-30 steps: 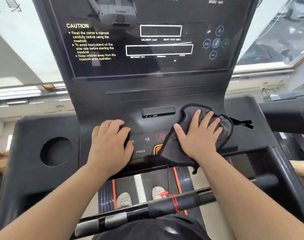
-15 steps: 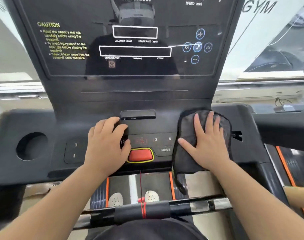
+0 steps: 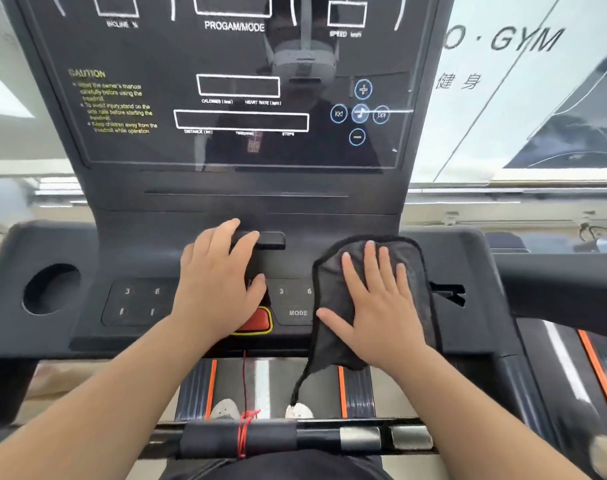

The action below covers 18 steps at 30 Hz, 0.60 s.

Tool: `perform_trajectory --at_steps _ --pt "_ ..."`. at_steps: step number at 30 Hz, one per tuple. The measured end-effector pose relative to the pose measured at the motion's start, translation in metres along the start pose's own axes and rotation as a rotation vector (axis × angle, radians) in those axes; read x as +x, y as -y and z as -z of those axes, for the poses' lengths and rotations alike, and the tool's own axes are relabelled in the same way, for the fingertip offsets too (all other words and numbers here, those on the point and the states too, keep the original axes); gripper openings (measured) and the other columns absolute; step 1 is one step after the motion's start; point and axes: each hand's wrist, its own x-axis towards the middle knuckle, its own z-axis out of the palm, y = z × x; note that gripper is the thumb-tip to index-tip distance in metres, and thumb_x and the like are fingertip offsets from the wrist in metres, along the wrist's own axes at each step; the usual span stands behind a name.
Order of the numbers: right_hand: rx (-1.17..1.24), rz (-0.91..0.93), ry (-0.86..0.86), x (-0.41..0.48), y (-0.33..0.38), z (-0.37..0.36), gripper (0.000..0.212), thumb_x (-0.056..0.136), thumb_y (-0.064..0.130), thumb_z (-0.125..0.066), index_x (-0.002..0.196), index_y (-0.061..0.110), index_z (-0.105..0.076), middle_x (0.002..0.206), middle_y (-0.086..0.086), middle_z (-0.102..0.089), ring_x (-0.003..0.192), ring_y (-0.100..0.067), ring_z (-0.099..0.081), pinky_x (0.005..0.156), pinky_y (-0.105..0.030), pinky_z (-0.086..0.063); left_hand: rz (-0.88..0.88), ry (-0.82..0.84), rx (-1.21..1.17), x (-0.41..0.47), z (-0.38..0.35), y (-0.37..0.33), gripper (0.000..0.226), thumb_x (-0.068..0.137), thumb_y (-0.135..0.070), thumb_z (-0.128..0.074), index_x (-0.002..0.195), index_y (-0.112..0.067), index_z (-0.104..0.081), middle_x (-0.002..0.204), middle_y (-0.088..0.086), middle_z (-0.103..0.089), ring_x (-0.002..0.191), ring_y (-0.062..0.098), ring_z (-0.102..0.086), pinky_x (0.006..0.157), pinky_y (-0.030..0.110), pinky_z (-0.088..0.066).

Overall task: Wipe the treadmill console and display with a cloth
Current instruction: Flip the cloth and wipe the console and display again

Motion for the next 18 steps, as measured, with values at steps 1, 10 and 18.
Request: perform_trajectory --at_steps 1,10,18 --pt "-0.003 -0.063 -0.002 0.006 -0.008 0.001 0.102 0.088 0.088 -0.013 0.166 0.023 -0.002 0.171 -0.018 0.012 0.158 -0.037 0.011 0.127 -0.058 -0.002 -0.007 -0.01 0.004 0.003 0.002 -0.002 0.06 0.079 -0.039 -0.065 0.135 -0.017 -0.057 0.145 0.014 -0.049 0.127 0.037 -0.046 0.097 0.054 -0.043" --pt "0.037 -0.128 -0.33 0.085 -0.027 0.02 0.102 0.093 0.081 -0.029 0.164 0.015 0.005 0.168 -0.025 0.021 0.156 -0.041 0.018 0.125 -0.059 0.008 -0.073 -0.136 -0.005 0.037 0.024 -0.018 0.066 0.078 -0.039 -0.063 0.139 -0.015 -0.055 0.154 0.018 -0.04 0.135 0.041 -0.043 0.103 0.059 -0.04" --pt "-0.125 0.14 -0.581 0.144 -0.052 0.077 0.089 0.089 0.076 -0.043 0.16 0.025 -0.026 0.17 -0.021 -0.005 0.156 -0.044 0.0 0.117 -0.076 0.002 -0.091 -0.256 0.037 0.086 0.043 -0.03 0.07 0.08 -0.04 -0.062 0.145 -0.016 -0.049 0.159 0.016 -0.034 0.142 0.041 -0.034 0.11 0.064 -0.031"
